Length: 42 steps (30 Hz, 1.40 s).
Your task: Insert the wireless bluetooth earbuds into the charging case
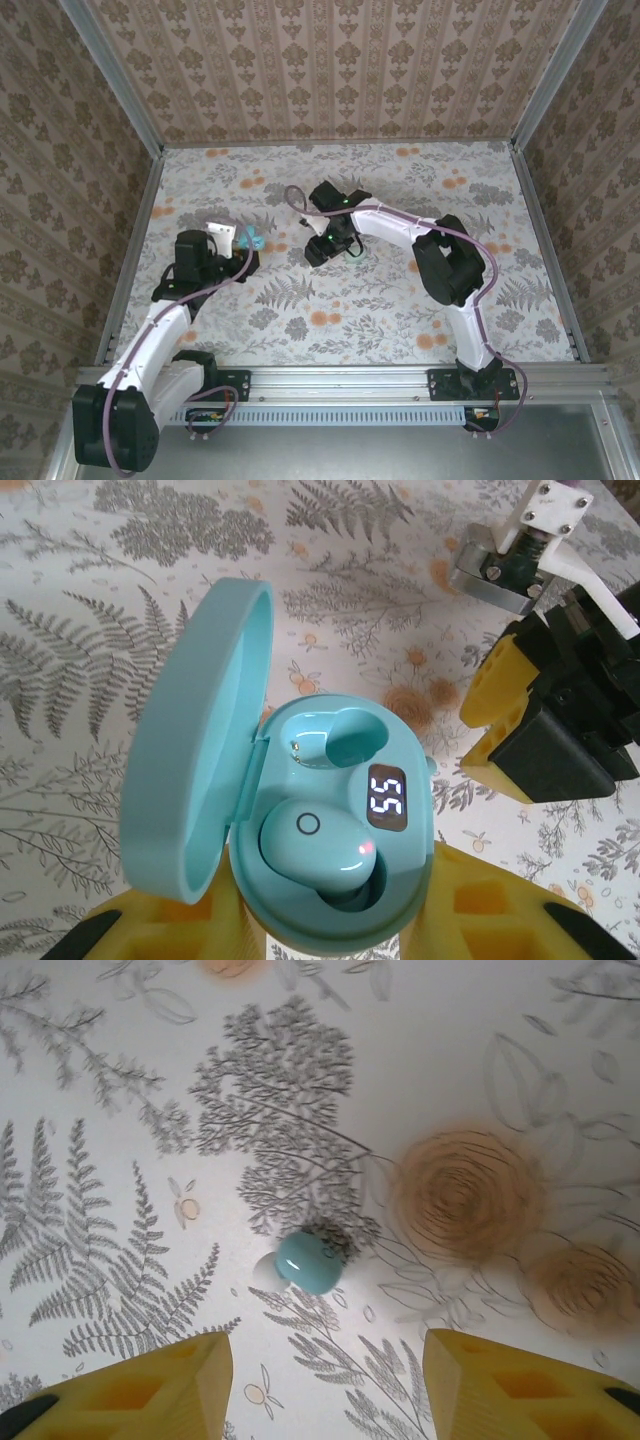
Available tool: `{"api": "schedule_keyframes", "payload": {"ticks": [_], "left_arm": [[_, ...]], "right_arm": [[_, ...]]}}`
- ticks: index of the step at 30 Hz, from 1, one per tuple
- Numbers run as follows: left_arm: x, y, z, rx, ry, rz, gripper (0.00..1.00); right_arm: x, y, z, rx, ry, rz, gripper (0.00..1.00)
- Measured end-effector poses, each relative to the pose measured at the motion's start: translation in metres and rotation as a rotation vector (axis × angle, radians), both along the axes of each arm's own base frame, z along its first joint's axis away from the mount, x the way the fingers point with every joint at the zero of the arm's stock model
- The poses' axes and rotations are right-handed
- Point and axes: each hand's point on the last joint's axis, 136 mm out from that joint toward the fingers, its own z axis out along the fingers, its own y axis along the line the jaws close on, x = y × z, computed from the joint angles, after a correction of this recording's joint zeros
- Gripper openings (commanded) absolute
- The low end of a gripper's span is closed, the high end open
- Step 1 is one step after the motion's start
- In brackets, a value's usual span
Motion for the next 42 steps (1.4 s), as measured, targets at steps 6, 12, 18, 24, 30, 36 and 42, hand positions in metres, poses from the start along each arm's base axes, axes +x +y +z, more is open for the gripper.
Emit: {"api": "schedule_keyframes", "payload": {"ticks": [6,12,18,24,30,36,42], "left_arm": [[0.004,0.004,0.002,0.023,-0.016,0.023,0.00],[0.007,0.005,0.003,0.043,-0.019,0.025,0.00],[0.007,0.004,0.005,0.049,-0.027,0.019,0.00],[0.007,0.004,0.004,0.054,-0.031,0.015,0.00],[0.008,0.004,0.001,0.061,-0.022,0.010,0.00],[0.008,0.004,-0.001,0.062,-0.018,0.010,0.00],[0.007,0.002,-0.001,0.062,-0.018,0.006,0.00]], "right_arm": [[-0.016,-0.017,0.013,-0.025,0.016,-0.366,0.54],[-0.010,0.021,0.010,-0.036,-0.016,-0.457,0.53],[0.000,0.030,-0.001,-0.076,-0.027,-0.517,0.52],[-0.003,0.025,-0.004,-0.106,-0.033,-0.565,0.52],[-0.006,0.025,-0.015,-0.126,-0.016,-0.582,0.49],[-0.007,0.025,-0.031,-0.154,0.002,-0.590,0.44],[0.001,0.033,-0.030,-0.156,0.000,-0.583,0.39]]}}
